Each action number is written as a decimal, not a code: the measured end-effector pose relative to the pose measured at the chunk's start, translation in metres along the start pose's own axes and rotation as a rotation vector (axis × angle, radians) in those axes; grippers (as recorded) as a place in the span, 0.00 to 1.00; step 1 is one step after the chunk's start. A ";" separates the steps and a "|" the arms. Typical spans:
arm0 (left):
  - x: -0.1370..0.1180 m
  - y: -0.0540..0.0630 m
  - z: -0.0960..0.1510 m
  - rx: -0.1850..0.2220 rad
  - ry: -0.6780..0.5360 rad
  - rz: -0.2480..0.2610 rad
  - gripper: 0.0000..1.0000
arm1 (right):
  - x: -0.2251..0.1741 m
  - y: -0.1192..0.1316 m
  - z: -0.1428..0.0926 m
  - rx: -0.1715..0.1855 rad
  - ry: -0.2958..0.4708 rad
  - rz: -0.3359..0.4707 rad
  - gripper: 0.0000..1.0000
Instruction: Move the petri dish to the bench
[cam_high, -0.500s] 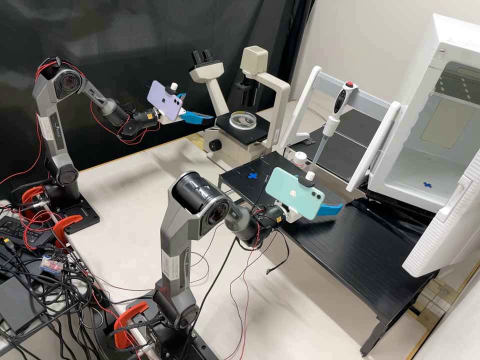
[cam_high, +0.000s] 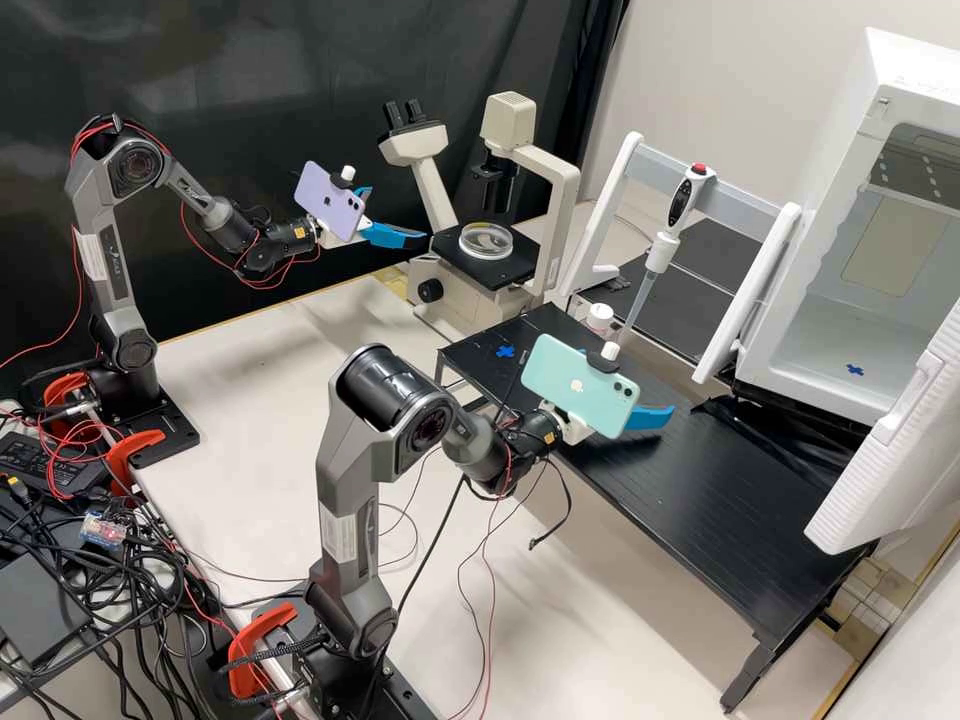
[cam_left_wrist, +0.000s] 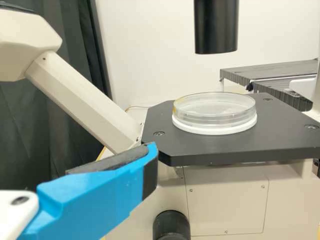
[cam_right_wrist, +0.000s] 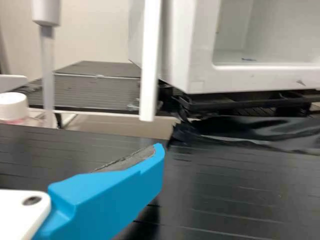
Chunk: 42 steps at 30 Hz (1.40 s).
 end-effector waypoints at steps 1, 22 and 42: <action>0.000 0.000 0.000 0.000 0.000 0.000 1.00 | -0.002 0.000 -0.004 0.001 0.013 -0.001 1.00; 0.000 0.000 0.000 0.000 0.000 0.000 1.00 | -0.042 -0.060 -0.136 -0.068 0.428 -0.163 1.00; 0.000 0.000 0.000 0.000 0.000 0.000 1.00 | 0.005 -0.126 -0.223 -0.179 0.435 -0.298 1.00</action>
